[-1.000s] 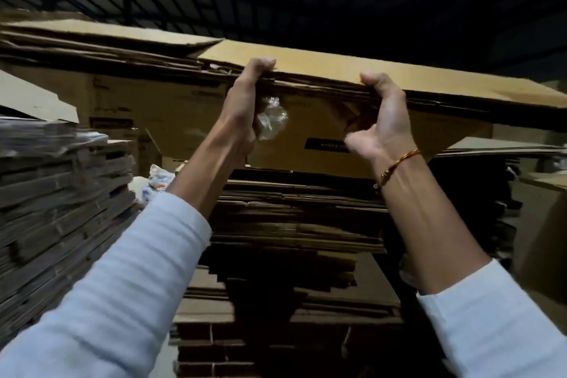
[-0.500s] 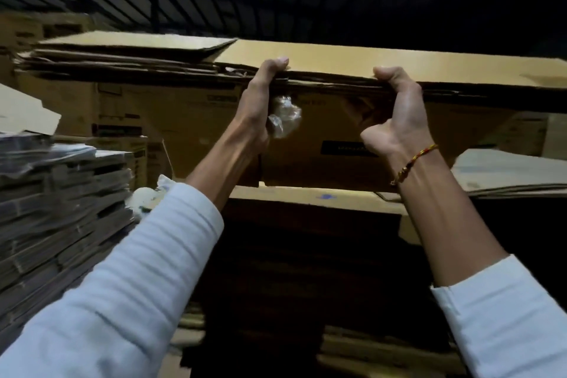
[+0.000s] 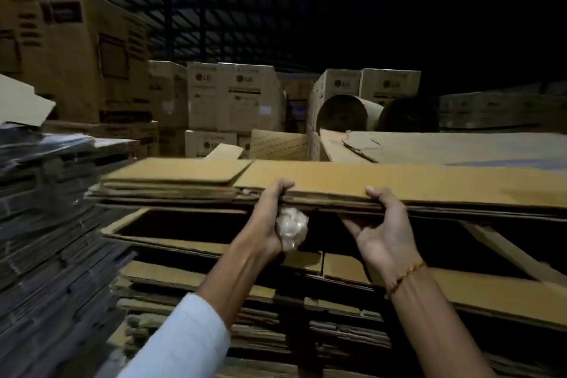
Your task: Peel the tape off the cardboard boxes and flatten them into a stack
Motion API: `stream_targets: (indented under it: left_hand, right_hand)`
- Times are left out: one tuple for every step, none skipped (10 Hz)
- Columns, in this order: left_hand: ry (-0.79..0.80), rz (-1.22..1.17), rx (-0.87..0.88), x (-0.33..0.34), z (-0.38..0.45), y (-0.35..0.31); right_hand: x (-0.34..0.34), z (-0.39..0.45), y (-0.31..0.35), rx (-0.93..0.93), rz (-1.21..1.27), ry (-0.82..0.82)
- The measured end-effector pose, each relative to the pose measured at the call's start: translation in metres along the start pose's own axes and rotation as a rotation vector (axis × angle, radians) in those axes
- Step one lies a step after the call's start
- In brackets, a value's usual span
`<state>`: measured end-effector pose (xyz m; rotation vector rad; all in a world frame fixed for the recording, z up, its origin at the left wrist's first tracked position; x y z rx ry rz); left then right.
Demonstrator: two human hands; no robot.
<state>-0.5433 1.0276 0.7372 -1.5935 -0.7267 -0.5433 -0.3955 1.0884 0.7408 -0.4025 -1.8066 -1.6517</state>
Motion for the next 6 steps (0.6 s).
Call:
stream_targets:
  left_hand:
    - [-0.035,-0.018,-0.1,-0.029,-0.001,0.024]
    - [-0.025,-0.011,-0.145,-0.045,-0.005,0.034]
    - [0.053,0.042,-0.158,-0.054,-0.034,0.037]
    - [-0.01,0.159,-0.056,-0.075,-0.069,0.032]
    - [-0.154,0.308,0.066,-0.115,-0.104,0.035]
    - [-0.183,0.417,0.139,-0.148,-0.148,0.06]
  right_hand:
    - [-0.024,-0.011,-0.028,0.067,-0.034,-0.061]
    - [-0.038,-0.019,-0.039,0.103,-0.013,-0.106]
    - [-0.043,-0.031,-0.044,0.119,0.063,-0.121]
    - [-0.047,-0.057,-0.059,0.092,0.126,-0.141]
    - [-0.048,-0.098,-0.08,0.003,0.024,-0.092]
    - [-0.045,-0.145,-0.107,-0.044,-0.132,-0.085]
Point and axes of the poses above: each hand's wrist, its own z-axis towards the middle knuckle, its own x-axis out of the palm, y = z × x, the point moved 7 cm from there along z, towards the middle knuckle, and after that the axes turned 11 degrees about -z, right-handed, at the moved point
